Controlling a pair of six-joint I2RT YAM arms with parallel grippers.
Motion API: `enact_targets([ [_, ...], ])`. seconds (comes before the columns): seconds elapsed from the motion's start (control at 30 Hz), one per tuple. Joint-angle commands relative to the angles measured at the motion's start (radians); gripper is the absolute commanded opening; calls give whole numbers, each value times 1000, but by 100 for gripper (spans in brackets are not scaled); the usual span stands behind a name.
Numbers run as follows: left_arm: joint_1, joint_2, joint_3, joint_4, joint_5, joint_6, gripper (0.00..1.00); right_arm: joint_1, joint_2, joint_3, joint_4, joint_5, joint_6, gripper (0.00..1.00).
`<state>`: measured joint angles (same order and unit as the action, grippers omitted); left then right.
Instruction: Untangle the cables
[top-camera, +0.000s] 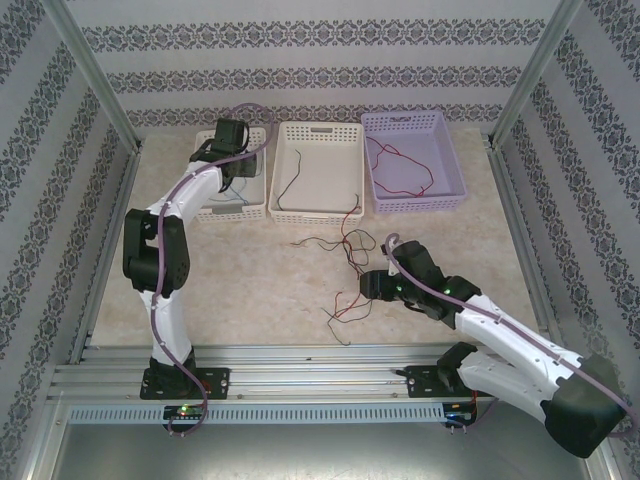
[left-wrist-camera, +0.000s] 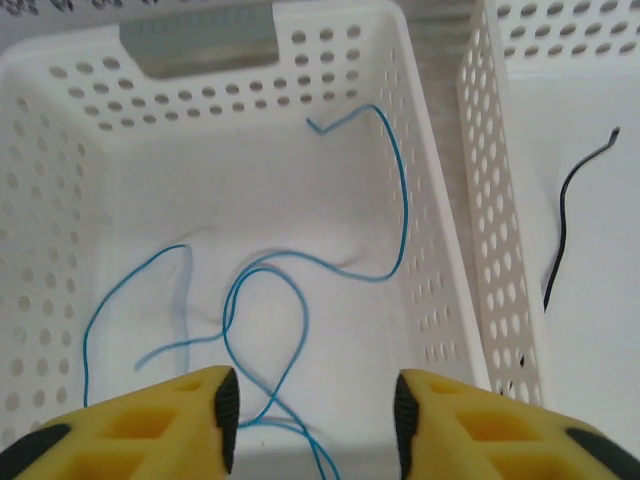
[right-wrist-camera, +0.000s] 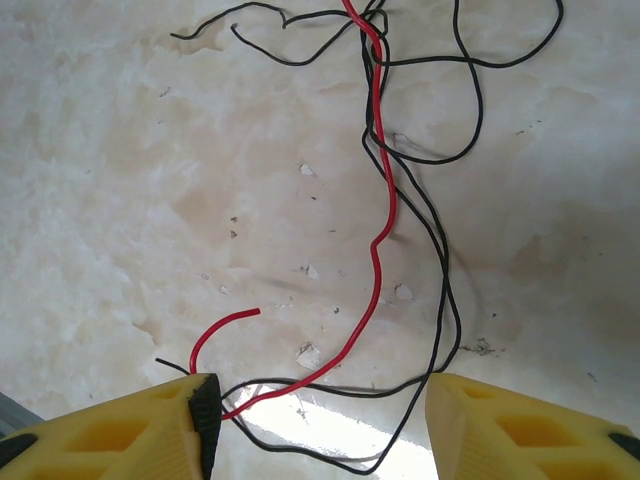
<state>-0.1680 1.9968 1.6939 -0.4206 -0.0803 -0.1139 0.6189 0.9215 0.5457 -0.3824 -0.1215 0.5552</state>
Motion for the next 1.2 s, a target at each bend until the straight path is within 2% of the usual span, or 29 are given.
enact_targets([
  [0.0,13,-7,68,-104,27,-28,50,12,-29,30,-35,23,23,57],
  [0.07,14,-40,69,-123,37,-54,57,12,-35,32,-42,26,26,58],
  [0.13,13,-89,62,-134,67,-92,71,13,-34,33,-45,39,27,59],
  [0.33,6,-265,-6,-164,205,-207,85,5,95,56,-73,93,51,61],
  [0.5,-18,-431,-177,-124,253,-255,89,20,209,61,12,47,67,59],
  [0.67,-35,-564,-366,-53,236,-265,94,57,294,74,50,46,96,47],
  [0.73,-39,-591,-423,-16,231,-269,95,84,330,84,56,53,107,46],
  [1.17,-60,-586,-448,3,241,-261,98,107,492,105,132,82,134,40],
])
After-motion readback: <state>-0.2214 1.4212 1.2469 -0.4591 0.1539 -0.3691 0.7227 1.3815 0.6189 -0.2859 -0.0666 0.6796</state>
